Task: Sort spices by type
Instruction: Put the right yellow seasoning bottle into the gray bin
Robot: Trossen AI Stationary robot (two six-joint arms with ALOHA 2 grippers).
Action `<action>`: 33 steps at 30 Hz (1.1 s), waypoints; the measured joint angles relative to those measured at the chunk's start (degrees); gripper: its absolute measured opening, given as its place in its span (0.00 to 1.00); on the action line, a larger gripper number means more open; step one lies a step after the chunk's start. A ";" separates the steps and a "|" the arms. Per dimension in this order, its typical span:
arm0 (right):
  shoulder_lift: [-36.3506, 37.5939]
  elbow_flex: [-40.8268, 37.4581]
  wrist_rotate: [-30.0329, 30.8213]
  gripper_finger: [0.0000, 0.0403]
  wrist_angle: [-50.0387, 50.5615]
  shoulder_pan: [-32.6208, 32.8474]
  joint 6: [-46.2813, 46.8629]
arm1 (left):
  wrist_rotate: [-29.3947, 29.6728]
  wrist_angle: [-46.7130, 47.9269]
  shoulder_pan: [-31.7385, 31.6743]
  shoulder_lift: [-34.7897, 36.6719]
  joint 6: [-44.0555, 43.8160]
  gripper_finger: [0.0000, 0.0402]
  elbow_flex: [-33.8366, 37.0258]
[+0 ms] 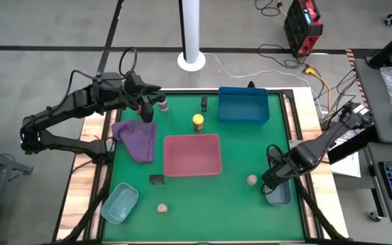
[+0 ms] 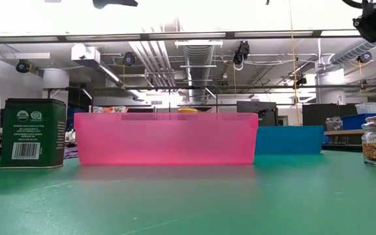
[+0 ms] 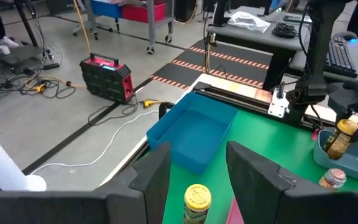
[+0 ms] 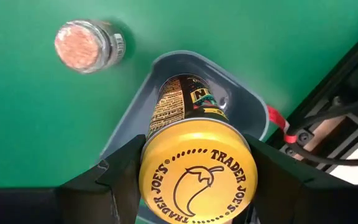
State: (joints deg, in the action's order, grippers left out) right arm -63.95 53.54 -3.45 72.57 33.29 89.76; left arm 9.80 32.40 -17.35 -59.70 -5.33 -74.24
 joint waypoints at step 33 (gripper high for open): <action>-1.87 -4.57 0.46 0.69 -5.89 0.73 -8.25 | 0.20 -1.15 0.01 -0.96 -2.49 0.35 0.00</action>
State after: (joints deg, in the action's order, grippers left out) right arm -65.82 48.97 -2.98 66.67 34.02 81.51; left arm 10.00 31.24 -17.34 -60.66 -7.81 -74.24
